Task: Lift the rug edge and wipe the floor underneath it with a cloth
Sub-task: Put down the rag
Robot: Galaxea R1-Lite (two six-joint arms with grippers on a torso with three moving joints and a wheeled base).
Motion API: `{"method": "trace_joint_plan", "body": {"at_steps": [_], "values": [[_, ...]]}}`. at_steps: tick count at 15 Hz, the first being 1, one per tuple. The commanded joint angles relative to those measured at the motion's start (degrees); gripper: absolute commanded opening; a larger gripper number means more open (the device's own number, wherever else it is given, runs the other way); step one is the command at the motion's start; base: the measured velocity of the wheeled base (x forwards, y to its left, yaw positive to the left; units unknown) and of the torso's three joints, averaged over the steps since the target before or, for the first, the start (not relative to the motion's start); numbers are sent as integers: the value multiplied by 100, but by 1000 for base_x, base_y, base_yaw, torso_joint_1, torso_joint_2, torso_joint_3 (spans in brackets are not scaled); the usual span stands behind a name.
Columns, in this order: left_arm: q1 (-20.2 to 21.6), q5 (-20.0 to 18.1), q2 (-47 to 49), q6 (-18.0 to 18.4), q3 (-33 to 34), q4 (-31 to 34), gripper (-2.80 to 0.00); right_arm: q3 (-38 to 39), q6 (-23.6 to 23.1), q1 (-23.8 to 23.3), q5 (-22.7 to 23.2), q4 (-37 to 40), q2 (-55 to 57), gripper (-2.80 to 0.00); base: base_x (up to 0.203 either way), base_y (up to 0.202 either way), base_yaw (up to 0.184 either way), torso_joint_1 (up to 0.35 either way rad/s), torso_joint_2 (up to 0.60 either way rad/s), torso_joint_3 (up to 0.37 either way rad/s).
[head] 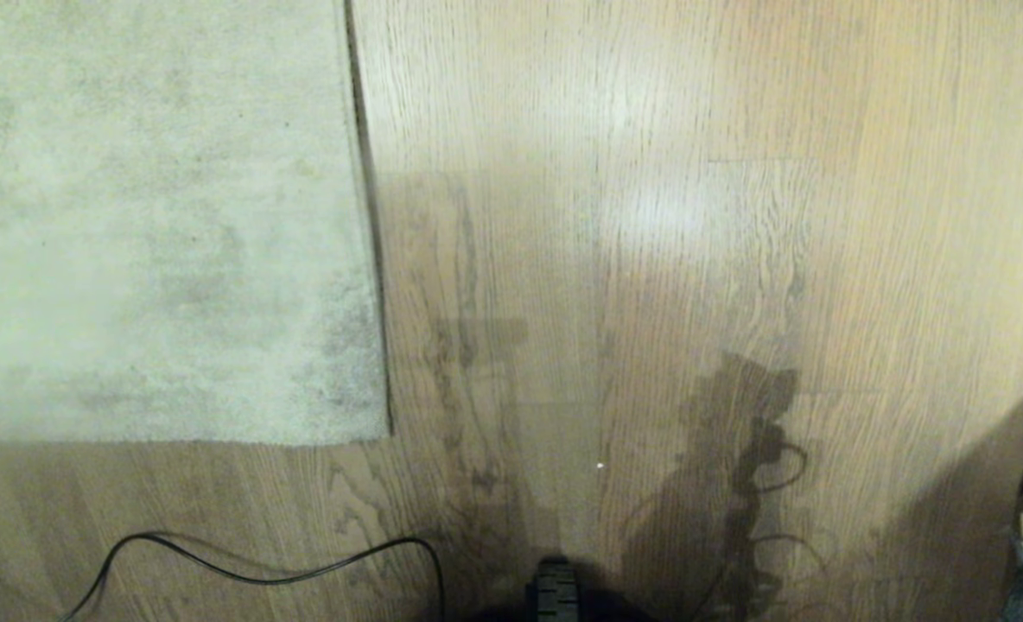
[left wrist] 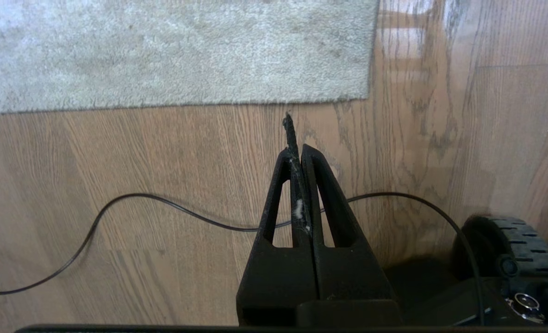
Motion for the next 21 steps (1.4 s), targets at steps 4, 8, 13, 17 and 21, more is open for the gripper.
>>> {"method": "trace_joint_plan", "body": {"at_steps": [4, 8, 13, 17, 21], "values": [[-6, -7, 6, -1, 0, -1, -280, 0, -3, -1, 1, -5, 9, -280, 0, 0, 0, 0, 0, 0], [-6, -7, 6, -1, 0, -1, -280, 0, -3, -1, 1, -5, 9, -280, 0, 0, 0, 0, 0, 0], [-6, -7, 6, -1, 0, -1, -280, 0, -1, -1, 1, -5, 9, -280, 0, 0, 0, 0, 0, 0], [-6, -7, 6, -1, 0, -1, -280, 0, -369, -1, 51, -22, 0, -280, 0, 0, 0, 0, 0, 0], [-6, -7, 6, -1, 0, -1, -280, 0, -524, -10, 53, -16, 9, -280, 0, 0, 0, 0, 0, 0]]}}
